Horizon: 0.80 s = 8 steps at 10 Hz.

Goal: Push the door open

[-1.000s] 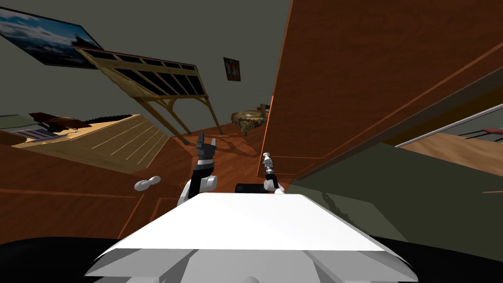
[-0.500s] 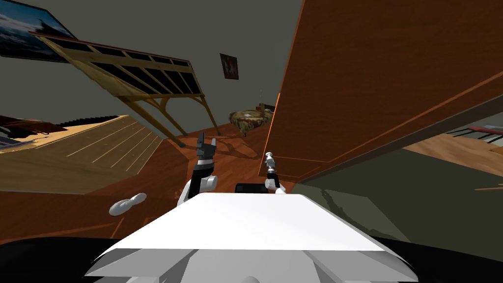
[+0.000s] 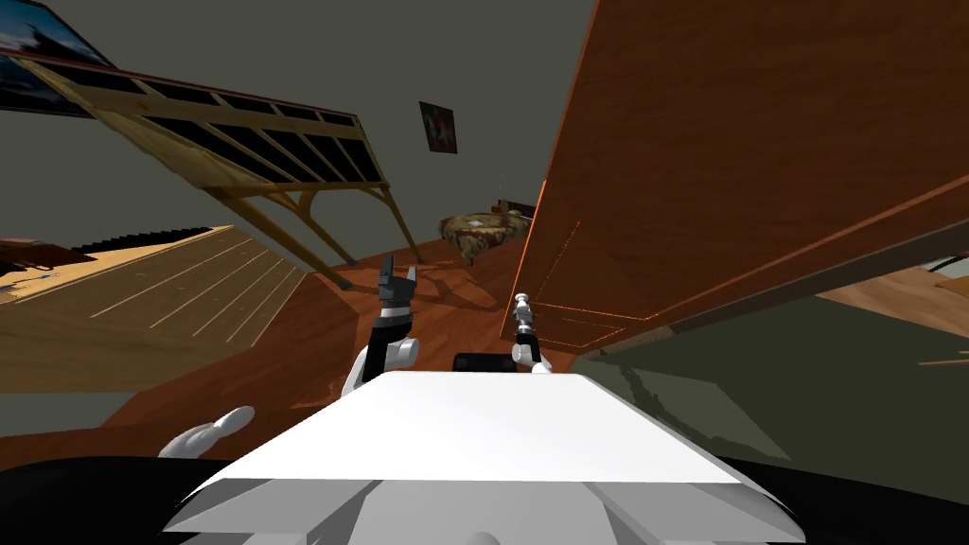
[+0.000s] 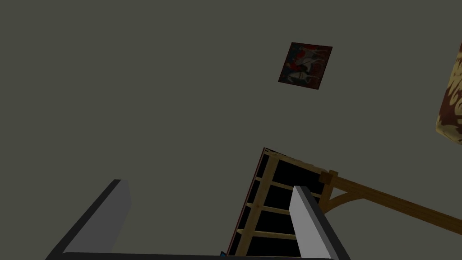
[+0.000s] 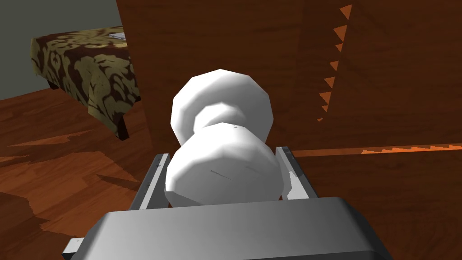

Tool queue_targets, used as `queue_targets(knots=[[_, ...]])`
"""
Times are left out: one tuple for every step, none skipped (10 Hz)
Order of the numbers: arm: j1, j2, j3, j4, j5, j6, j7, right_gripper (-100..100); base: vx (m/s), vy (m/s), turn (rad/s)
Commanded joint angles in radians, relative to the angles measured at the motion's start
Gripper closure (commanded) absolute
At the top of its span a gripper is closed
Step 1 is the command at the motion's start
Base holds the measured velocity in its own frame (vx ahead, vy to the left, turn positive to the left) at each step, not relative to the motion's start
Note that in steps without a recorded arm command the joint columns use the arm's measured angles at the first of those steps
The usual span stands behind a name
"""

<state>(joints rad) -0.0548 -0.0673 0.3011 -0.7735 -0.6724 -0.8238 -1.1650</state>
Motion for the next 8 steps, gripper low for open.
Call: queue_targets(knots=[[-0.011,-0.01,-0.016,0.006,-0.008,-0.013,-0.004,100,0.185,0.071,-0.04],[-0.011,-0.013,-0.026,0.008,-0.014,-0.016,-0.001,100,0.18,0.058,-0.05],[-0.012,-0.015,-0.037,0.009,-0.021,-0.019,0.001,100,0.175,0.063,-0.051],[-0.013,-0.016,-0.048,0.011,-0.027,-0.021,0.004,100,0.163,0.074,-0.063],[-0.014,-0.017,-0.059,0.012,-0.034,-0.024,0.007,100,0.206,0.064,-0.071],[-0.014,-0.017,-0.069,0.014,-0.041,-0.027,0.009,100,0.213,0.071,-0.061],[-0.015,-0.017,-0.079,0.015,-0.046,-0.029,0.011,100,0.191,0.069,-0.056],[-0.016,-0.017,-0.087,0.017,-0.052,-0.031,0.013,100,0.188,0.056,-0.055]])
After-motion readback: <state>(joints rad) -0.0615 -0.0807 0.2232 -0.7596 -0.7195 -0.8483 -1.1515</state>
